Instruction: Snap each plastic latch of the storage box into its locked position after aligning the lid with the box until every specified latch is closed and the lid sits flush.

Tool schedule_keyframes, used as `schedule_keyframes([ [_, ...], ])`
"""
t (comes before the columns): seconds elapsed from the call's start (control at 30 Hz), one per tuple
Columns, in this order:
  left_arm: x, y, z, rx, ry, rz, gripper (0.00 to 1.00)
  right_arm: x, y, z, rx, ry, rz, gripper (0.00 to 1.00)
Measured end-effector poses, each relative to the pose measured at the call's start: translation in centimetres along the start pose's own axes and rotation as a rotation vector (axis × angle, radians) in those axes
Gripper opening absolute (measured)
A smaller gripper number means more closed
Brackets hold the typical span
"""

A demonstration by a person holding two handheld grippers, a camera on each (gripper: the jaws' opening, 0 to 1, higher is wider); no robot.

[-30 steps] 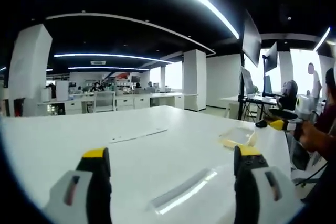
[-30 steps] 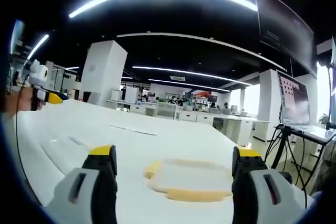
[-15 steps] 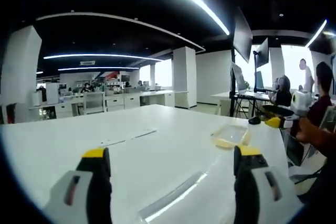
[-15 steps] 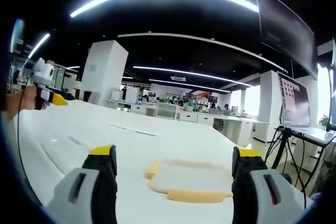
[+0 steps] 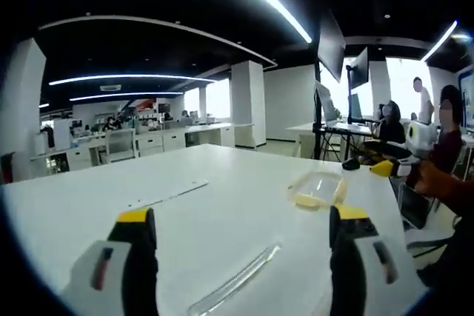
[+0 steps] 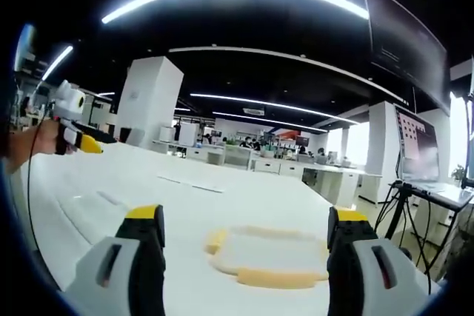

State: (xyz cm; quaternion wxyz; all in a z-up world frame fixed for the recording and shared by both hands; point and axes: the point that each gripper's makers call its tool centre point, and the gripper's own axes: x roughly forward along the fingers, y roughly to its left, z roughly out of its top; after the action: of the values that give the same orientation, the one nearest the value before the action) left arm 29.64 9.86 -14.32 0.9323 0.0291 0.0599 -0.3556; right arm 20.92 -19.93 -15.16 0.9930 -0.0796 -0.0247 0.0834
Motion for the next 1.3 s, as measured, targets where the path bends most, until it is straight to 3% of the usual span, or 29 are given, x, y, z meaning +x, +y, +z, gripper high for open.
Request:
schedule_keyframes([
  [1.3,6.0,-5.7,-0.1,0.044,0.070,-0.199,0.97,0.4,1.2,0.7,-0.022,0.018,0.052,0.92],
])
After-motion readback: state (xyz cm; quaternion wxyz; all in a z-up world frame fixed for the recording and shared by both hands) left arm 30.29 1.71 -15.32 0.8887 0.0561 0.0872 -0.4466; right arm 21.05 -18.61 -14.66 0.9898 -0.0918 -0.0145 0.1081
